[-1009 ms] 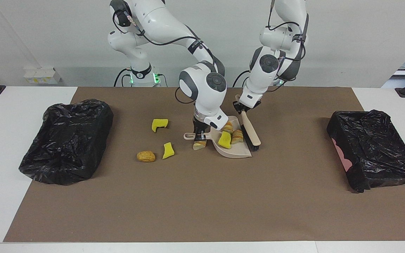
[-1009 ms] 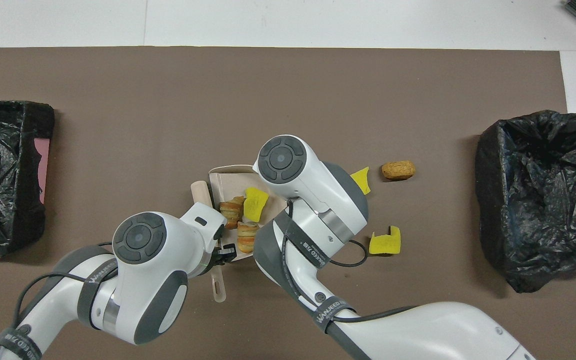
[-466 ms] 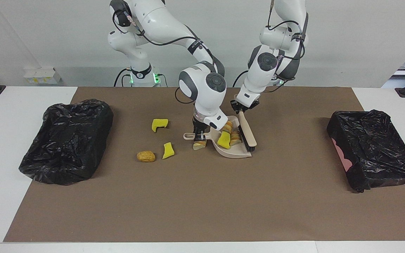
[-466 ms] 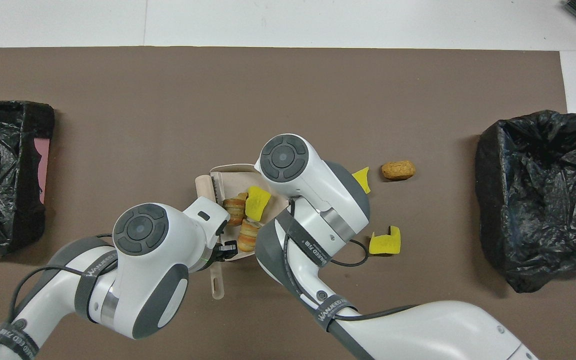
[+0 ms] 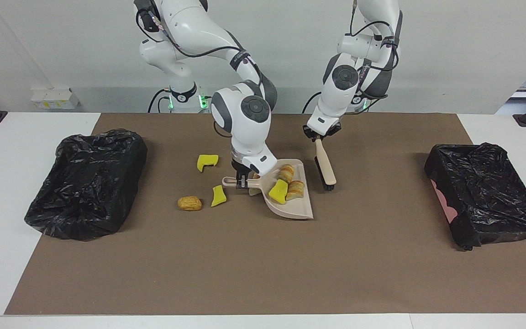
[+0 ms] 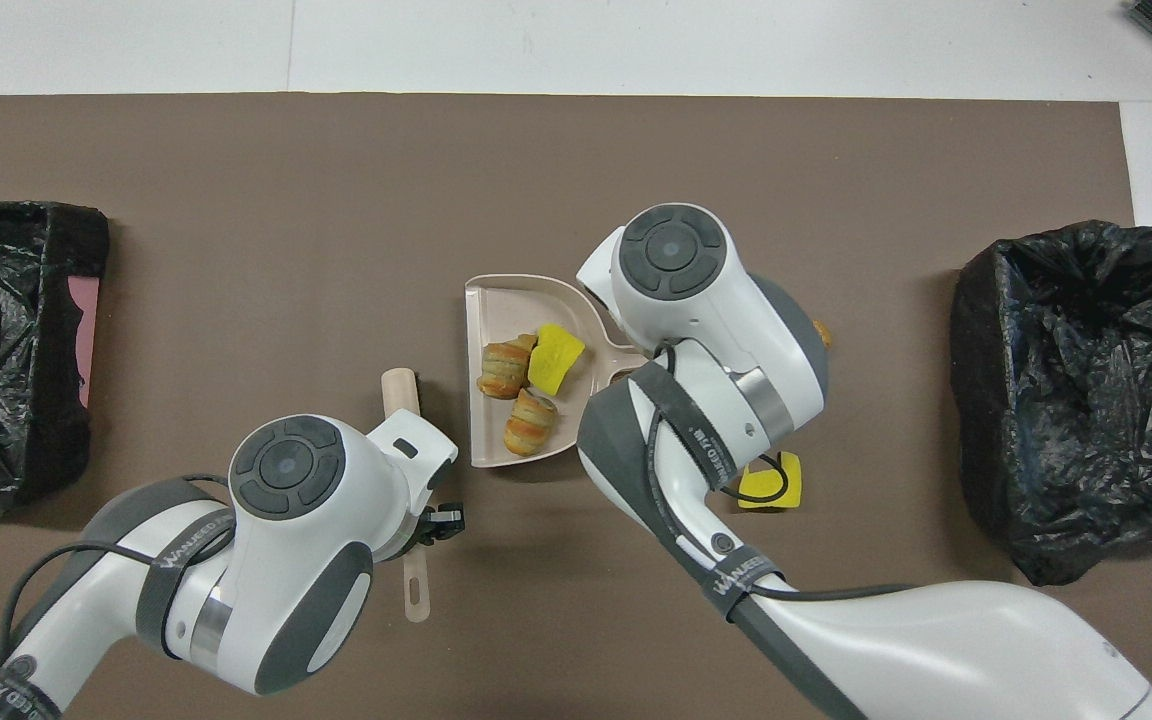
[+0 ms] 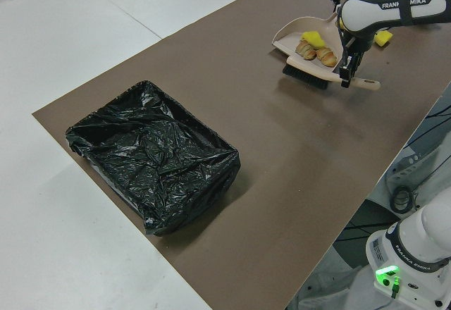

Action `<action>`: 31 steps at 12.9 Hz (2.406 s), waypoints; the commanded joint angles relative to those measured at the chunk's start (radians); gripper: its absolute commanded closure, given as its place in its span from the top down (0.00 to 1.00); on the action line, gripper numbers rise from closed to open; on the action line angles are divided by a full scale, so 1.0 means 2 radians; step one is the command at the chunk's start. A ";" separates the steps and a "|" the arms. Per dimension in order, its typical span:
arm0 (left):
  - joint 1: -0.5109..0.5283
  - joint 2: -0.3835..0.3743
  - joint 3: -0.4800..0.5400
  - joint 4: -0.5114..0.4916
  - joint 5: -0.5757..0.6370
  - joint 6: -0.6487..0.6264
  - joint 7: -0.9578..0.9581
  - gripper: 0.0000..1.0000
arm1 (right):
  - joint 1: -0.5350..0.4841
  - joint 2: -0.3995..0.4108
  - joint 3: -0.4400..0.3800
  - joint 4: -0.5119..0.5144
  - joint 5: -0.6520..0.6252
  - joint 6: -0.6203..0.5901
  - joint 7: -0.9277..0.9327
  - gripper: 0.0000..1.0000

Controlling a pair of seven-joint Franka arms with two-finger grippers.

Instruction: Sweep and dump trash in bin

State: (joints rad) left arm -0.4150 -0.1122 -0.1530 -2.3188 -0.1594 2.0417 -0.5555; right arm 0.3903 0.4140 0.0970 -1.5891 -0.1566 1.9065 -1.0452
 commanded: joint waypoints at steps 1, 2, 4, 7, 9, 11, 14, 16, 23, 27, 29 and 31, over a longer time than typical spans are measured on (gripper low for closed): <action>-0.013 -0.043 0.001 -0.061 0.009 0.052 -0.005 0.00 | -0.039 -0.017 0.005 0.010 0.025 -0.013 -0.042 0.00; -0.029 -0.057 0.001 -0.078 0.008 0.059 -0.009 0.00 | -0.054 -0.021 0.005 0.012 0.028 -0.016 -0.057 0.00; -0.056 -0.069 0.001 -0.089 0.009 0.059 -0.055 0.00 | -0.085 -0.031 0.005 0.014 0.025 -0.019 -0.087 0.00; -0.117 -0.083 0.001 -0.111 0.009 0.061 -0.112 0.00 | -0.140 -0.036 0.004 0.027 0.026 -0.027 -0.133 0.00; -0.141 -0.090 0.001 -0.141 0.009 0.082 -0.123 0.00 | -0.166 -0.041 0.001 0.027 0.027 -0.039 -0.155 0.00; -0.143 -0.090 0.001 -0.156 0.009 0.100 -0.123 0.00 | -0.199 -0.048 0.001 0.028 0.023 -0.057 -0.171 0.00; -0.139 -0.086 0.001 -0.151 0.009 0.090 -0.110 0.00 | -0.253 -0.057 0.000 0.030 0.011 -0.073 -0.237 0.00; -0.130 -0.074 0.003 -0.138 0.008 0.090 -0.102 0.58 | -0.295 -0.071 0.000 0.026 -0.008 -0.080 -0.276 0.00; -0.015 -0.024 0.006 0.029 0.010 0.011 0.053 1.00 | -0.408 -0.121 0.000 0.024 -0.119 -0.101 -0.330 0.00; 0.067 -0.017 0.007 0.154 0.049 -0.070 0.187 1.00 | -0.435 -0.139 -0.001 0.001 -0.245 -0.092 -0.344 0.00; 0.096 -0.008 0.007 0.202 0.057 -0.092 0.225 1.00 | -0.441 -0.156 -0.001 -0.026 -0.299 -0.078 -0.333 0.00; 0.118 -0.006 0.007 0.249 0.058 -0.113 0.249 1.00 | -0.441 -0.170 -0.001 -0.051 -0.345 -0.072 -0.330 0.00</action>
State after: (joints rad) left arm -0.2183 -0.1605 -0.1272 -1.9314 -0.0627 1.8783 -0.1014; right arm -0.4786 0.1432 0.0818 -1.5958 -0.7682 1.7277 -1.7158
